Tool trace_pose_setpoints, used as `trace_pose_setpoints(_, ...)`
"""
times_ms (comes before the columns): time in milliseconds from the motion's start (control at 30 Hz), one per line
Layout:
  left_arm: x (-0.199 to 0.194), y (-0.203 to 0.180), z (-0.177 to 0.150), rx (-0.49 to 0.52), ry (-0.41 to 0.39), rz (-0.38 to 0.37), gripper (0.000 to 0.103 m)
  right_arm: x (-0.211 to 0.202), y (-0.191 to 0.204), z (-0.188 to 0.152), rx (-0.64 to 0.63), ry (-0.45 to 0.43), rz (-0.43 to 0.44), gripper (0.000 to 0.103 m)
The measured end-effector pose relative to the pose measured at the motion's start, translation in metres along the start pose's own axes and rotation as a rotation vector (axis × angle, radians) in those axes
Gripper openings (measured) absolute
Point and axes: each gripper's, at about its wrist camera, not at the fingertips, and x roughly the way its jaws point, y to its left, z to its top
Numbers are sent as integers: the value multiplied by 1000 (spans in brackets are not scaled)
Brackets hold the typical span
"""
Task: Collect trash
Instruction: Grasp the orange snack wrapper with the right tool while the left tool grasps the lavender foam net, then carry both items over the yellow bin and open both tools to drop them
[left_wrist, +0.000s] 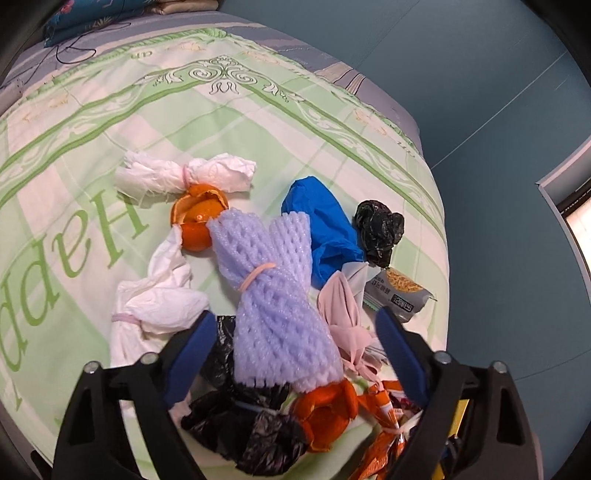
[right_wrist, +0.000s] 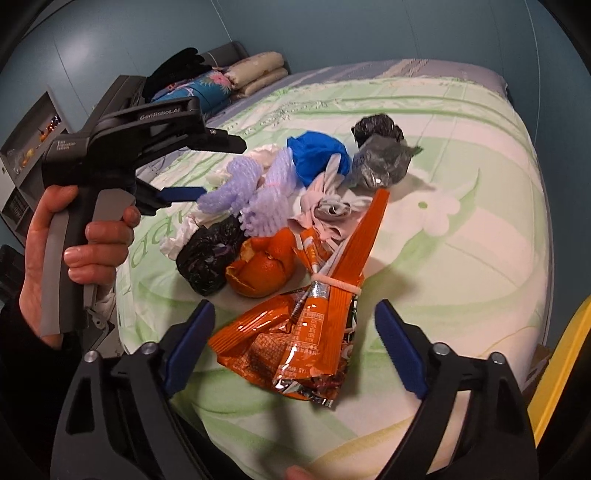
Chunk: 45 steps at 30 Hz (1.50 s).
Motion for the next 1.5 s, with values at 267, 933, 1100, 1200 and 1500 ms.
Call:
trace_pose_setpoints(267, 18, 1, -1, -1, 21, -27, 41, 18, -3, -4, 19, 75, 9, 48)
trace_pose_setpoints(933, -51, 13, -27, 18, -117, -162, 30, -26, 4, 2, 6, 15, 59, 36)
trace_pose_setpoints(1100, -78, 11, -40, 43, -153, -162, 30, -47, 9, 3, -23, -8, 63, 36)
trace_pose_setpoints(1200, -91, 10, -50, 60, -166, -161, 30, -61, 10, 3, -33, -17, 67, 36)
trace_pose_setpoints(1500, -118, -10, -89, 139, -179, -175, 30, -114, 8, -1, -63, -81, 7, 36)
